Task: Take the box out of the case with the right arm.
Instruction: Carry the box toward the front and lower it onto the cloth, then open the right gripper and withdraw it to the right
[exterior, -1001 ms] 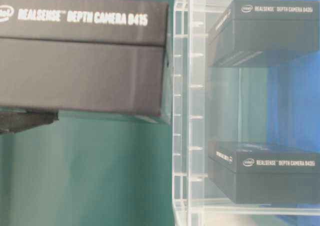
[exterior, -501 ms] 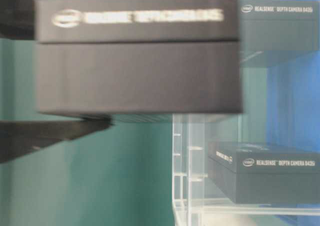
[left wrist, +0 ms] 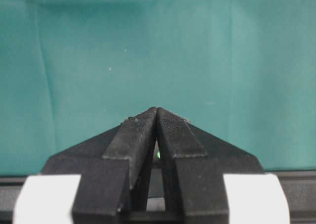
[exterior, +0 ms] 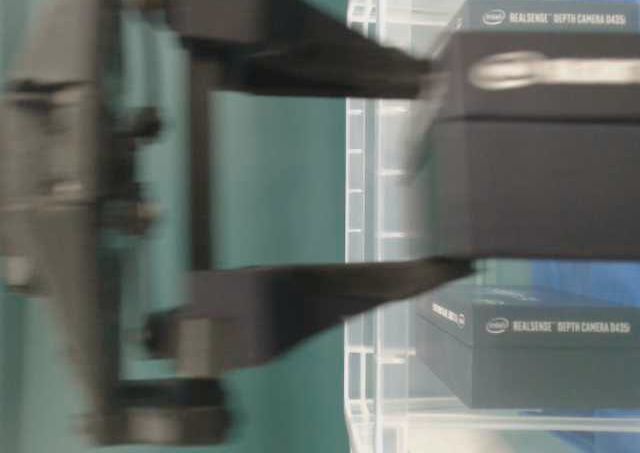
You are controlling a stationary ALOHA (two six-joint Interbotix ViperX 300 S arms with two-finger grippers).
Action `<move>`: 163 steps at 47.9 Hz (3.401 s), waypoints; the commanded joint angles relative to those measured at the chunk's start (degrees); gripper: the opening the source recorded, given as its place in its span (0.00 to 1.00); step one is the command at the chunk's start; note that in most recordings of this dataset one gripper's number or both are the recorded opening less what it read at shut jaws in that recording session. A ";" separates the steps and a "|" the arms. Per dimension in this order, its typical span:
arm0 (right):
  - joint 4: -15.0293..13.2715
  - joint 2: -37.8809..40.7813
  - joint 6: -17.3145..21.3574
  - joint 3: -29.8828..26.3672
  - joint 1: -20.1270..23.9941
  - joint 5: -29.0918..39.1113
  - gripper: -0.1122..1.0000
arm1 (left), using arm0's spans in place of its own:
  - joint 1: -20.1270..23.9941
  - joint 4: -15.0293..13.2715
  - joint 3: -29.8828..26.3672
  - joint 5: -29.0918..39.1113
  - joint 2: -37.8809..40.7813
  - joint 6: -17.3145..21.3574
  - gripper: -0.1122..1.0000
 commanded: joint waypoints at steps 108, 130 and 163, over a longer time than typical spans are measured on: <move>-1.14 -7.91 -1.58 -2.29 -0.62 3.96 0.93 | 0.09 0.18 -1.49 -0.18 0.09 -0.18 0.12; 2.37 -13.89 -0.79 7.12 0.70 2.64 0.91 | 0.18 0.18 -1.49 -0.09 0.09 -0.18 0.12; 3.16 -39.99 6.77 35.51 8.70 1.05 0.91 | 0.18 0.18 -1.41 -0.09 -0.09 0.00 0.12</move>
